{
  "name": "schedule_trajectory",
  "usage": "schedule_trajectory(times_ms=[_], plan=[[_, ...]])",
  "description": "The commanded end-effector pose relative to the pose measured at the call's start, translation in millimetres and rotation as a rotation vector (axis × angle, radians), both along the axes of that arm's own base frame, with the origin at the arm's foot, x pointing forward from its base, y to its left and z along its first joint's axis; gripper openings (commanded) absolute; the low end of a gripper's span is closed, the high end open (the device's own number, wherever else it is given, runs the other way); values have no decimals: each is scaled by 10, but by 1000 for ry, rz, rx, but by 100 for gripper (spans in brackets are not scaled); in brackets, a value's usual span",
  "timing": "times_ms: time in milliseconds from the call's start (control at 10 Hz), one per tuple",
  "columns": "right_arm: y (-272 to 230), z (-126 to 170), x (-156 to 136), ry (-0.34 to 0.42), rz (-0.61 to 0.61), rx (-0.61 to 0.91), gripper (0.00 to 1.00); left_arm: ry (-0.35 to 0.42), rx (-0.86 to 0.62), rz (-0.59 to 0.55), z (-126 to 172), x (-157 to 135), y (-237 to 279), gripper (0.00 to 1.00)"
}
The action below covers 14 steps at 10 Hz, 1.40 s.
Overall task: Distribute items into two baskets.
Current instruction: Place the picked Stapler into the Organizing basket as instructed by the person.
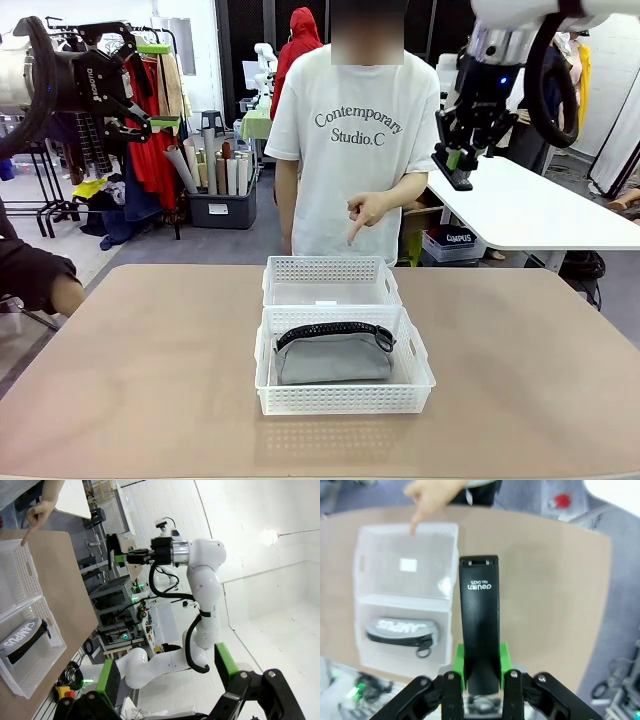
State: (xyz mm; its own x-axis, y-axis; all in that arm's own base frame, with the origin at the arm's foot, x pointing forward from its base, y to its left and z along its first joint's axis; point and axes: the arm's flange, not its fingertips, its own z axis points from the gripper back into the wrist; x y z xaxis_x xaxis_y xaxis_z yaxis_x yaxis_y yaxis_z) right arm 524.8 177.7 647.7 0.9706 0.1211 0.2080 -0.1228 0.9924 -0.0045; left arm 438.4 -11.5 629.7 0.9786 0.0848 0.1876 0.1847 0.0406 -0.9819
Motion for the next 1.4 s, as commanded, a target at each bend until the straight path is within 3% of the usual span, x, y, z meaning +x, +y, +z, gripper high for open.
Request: schedule_trajectory(times_ms=[0, 200, 400, 700, 900, 1100, 1300], plan=[[213, -9, 288, 21, 147, -135, 0, -1, -1, 2, 5, -17, 0, 100], [478, -206, 434, 109, 410, -190, 0, -1, -1, 2, 5, -17, 0, 100], [695, -430, 504, 145, 613, -254, 0, -1, -1, 2, 5, -17, 0, 100], [1037, -737, 560, 59, 849, -295, 0, -1, -1, 2, 5, -17, 0, 100], [1111, -844, 502, 68, 927, -325, 0, -1, -1, 2, 5, -17, 0, 100], [1053, -701, 494, 70, 832, -255, 0, -1, -1, 2, 5, -17, 0, 100], [1183, -869, 534, 87, 899, -292, 0, -1, -1, 2, 5, -17, 0, 100]])
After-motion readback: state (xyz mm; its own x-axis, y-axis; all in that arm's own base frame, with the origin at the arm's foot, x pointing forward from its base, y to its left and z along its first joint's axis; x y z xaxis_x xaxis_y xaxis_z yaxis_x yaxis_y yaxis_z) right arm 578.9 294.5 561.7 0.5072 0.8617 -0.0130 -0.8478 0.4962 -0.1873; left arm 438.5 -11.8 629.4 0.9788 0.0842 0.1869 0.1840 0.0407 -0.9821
